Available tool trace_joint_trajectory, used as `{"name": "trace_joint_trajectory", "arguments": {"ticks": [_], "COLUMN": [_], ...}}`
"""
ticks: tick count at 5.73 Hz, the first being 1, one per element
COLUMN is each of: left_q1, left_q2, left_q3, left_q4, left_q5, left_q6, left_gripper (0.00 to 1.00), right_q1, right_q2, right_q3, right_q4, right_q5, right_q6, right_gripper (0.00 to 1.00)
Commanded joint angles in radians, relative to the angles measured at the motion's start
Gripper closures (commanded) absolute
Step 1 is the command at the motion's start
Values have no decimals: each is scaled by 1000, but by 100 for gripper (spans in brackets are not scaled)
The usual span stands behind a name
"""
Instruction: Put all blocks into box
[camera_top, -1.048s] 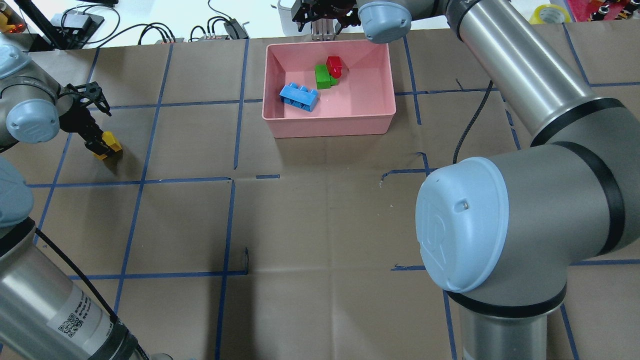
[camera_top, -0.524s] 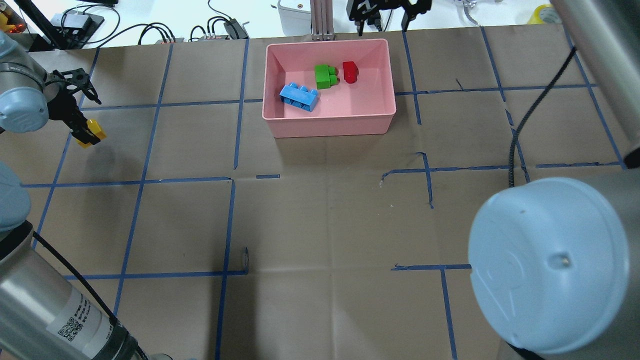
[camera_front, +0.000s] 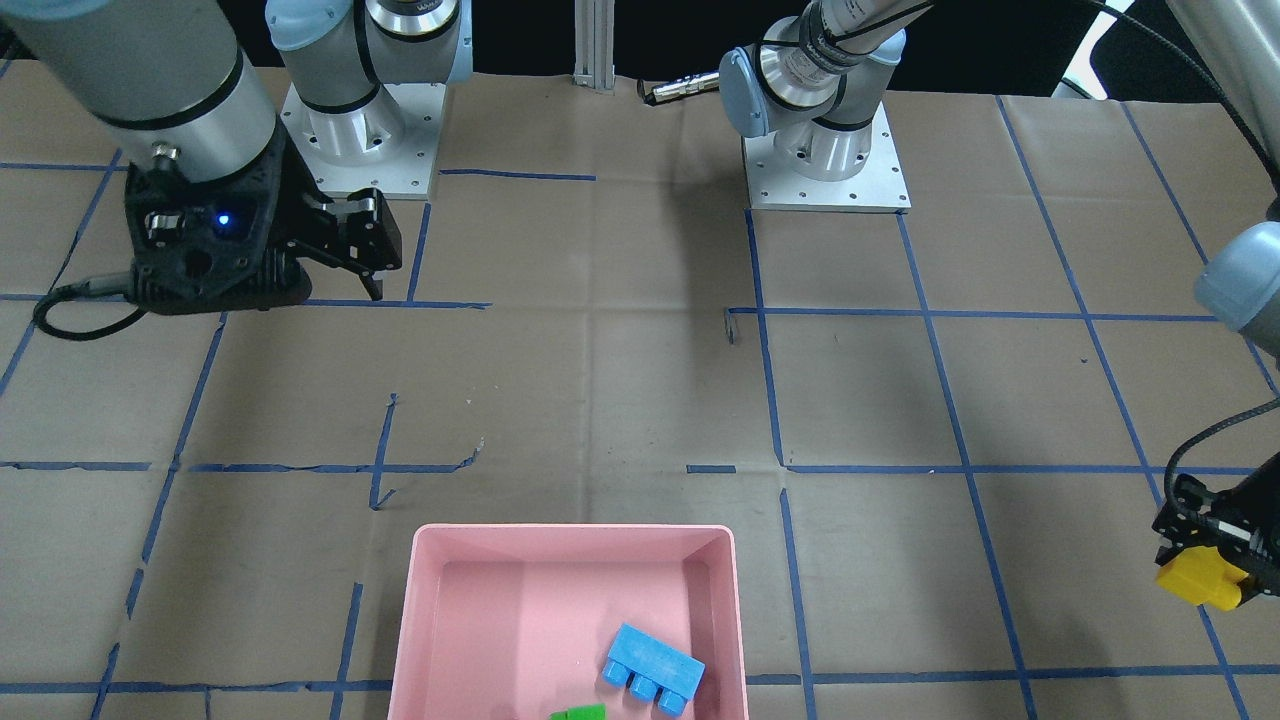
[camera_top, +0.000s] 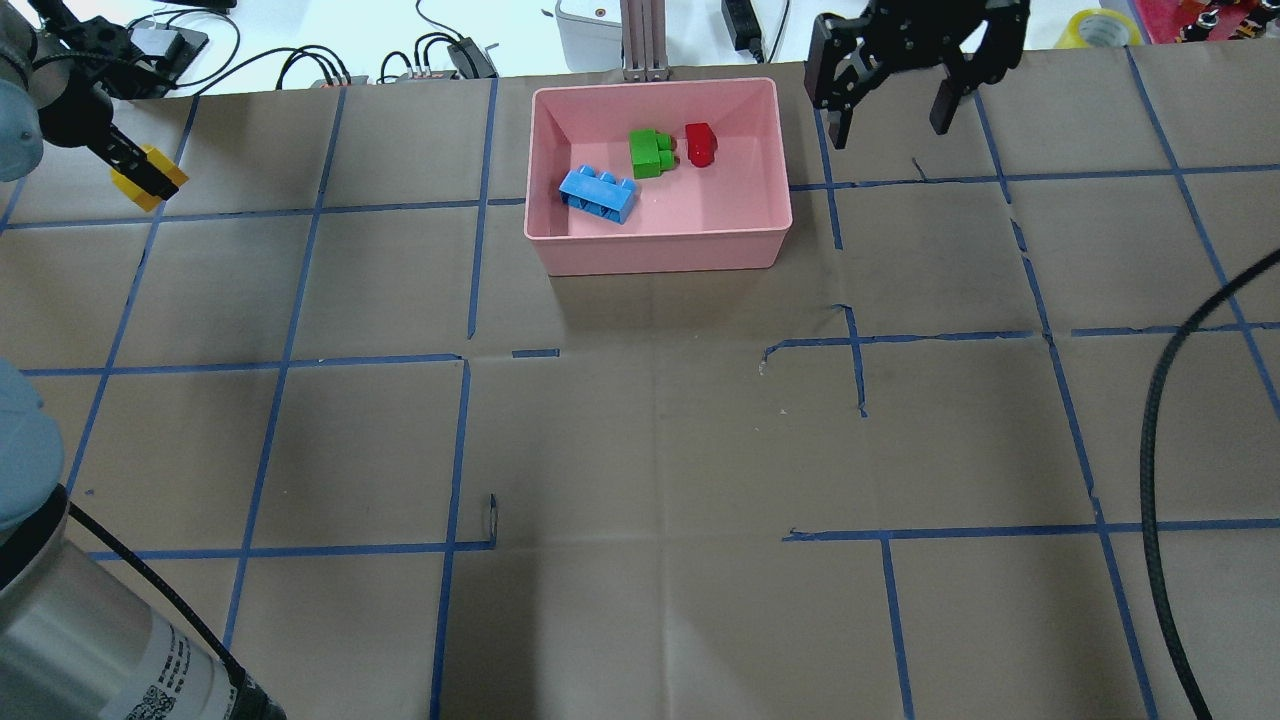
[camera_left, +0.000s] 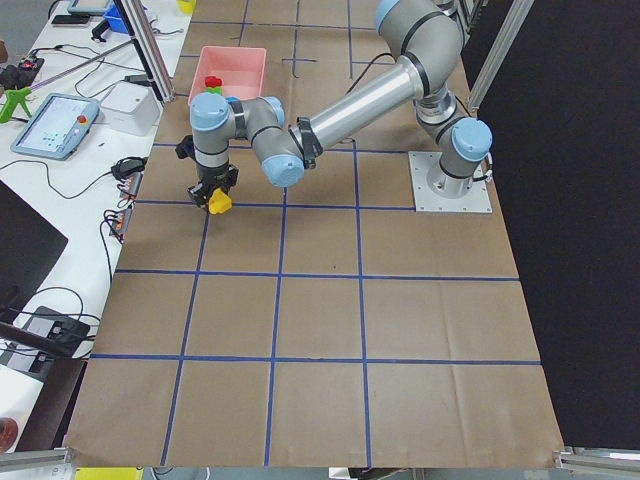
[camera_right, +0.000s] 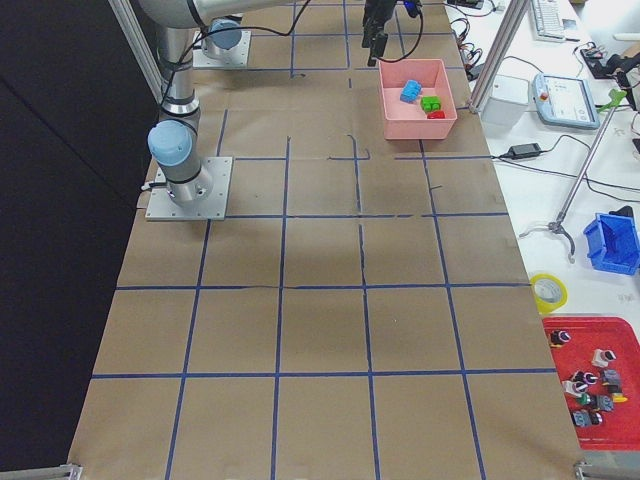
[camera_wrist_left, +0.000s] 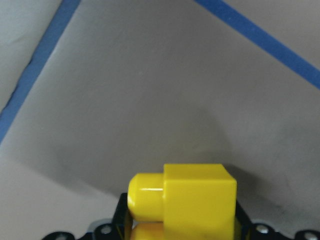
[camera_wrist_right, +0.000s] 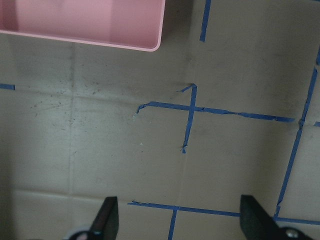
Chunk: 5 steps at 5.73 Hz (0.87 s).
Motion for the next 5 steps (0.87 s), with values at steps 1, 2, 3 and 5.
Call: {"name": "trace_joint_trajectory", "arguments": {"ticks": [1,2,3,5], "left_q1": [-134,-232,-332,-516], "left_q2": [-2,-11,-28,-115], "left_q3": [86,152,184,242], "left_q4": [-98,-166,-190,-152], "left_q5": [-55,-87,-144,-135], "left_q6": [-395,-649,-927,-1263], "left_gripper": [100,100,100,100], "right_q1": [-8,-15,-21,-23], "right_q2": [-164,-180,-171,-181], "right_q3": [332,344,279,214], "right_q4": [-277,-281,-254,-87], "right_q5": [2,0,2,-1], "right_q6": [-3,-4,-10,-14], "right_gripper": [0,0,0,0]}}
